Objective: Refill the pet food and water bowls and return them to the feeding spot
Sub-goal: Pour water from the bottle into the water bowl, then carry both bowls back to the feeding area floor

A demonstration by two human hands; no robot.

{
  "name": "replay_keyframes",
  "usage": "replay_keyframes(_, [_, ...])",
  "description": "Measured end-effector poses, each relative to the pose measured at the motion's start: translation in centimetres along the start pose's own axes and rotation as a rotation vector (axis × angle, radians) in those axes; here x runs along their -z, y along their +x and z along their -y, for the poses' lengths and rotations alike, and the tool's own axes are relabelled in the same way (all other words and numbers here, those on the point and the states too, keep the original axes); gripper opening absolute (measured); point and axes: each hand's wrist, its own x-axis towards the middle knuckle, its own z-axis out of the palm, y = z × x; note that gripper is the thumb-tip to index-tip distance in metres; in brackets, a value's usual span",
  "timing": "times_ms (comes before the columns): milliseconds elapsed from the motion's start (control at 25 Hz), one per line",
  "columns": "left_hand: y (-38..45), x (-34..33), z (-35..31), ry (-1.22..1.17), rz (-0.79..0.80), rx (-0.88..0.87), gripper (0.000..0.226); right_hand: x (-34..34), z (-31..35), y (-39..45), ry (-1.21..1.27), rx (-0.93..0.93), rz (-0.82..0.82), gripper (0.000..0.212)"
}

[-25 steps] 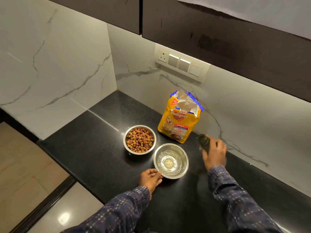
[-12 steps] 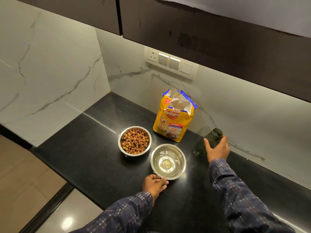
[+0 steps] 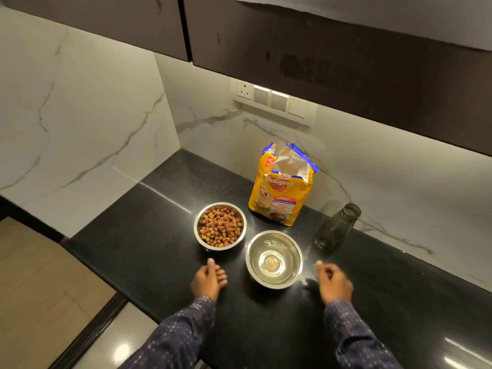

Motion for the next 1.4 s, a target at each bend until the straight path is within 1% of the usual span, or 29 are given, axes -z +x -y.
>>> replay_keyframes(40, [1.4,0.9,-0.8,0.002,-0.076,-0.006,0.041,-1.2,-0.7,-1.0,-0.039,-0.032,0.128,0.030])
replay_keyframes(80, [2.5,1.6,-1.7,0.020,-0.103,-0.010,0.042,-2.2,-1.2,-2.0,-0.033,-0.052,0.231,0.030])
replay_keyframes(120, [3.2,1.9,-2.6,0.034,-0.093,-0.017,0.042,-3.1,-1.2,-2.9,-0.008,-0.060,0.288,0.029])
replay_keyframes(200, [4.4,1.7,-3.8,0.043,-0.041,-0.029,0.038,-4.6,-1.1,-3.7,0.081,-0.060,0.323,0.029])
replay_keyframes(360, [4.7,0.6,-4.6,0.011,0.029,-0.010,0.038,-6.1,-1.2,-3.1,0.368,-0.212,0.298,0.029])
replay_keyframes(480, [4.4,-0.1,-4.8,-0.078,0.059,-0.013,0.027,-6.7,-1.3,-2.8,0.522,-0.254,0.269,0.026])
replay_keyframes(560, [4.3,-0.3,-4.7,-0.141,0.065,-0.025,0.033,-6.9,-0.9,-3.0,0.614,-0.286,0.249,0.024])
replay_keyframes(760, [4.0,0.8,-5.2,-0.223,0.089,0.035,0.038,-7.4,-0.1,-3.7,0.691,-0.310,0.225,0.023])
replay_keyframes(840, [4.2,2.0,-4.9,-0.245,0.088,0.041,0.038,-7.9,0.2,-3.8,0.679,-0.307,0.223,0.027])
replay_keyframes(1040, [4.6,7.1,-4.3,-0.338,0.060,0.015,0.037,-9.7,1.4,-3.7,0.653,-0.292,0.232,0.030])
replay_keyframes(1160, [5.0,12.4,-4.6,-0.382,0.046,0.019,0.036,-11.8,3.1,-4.2,0.614,-0.251,0.266,0.030])
replay_keyframes(1240, [5.4,16.2,-4.7,-0.396,0.020,-0.001,0.035,-13.4,4.9,-5.2,0.572,-0.222,0.313,0.026])
replay_keyframes(1400, [5.5,24.3,-4.1,-0.432,-0.066,-0.026,0.024,-17.9,8.6,-8.2,0.444,-0.132,0.401,0.024])
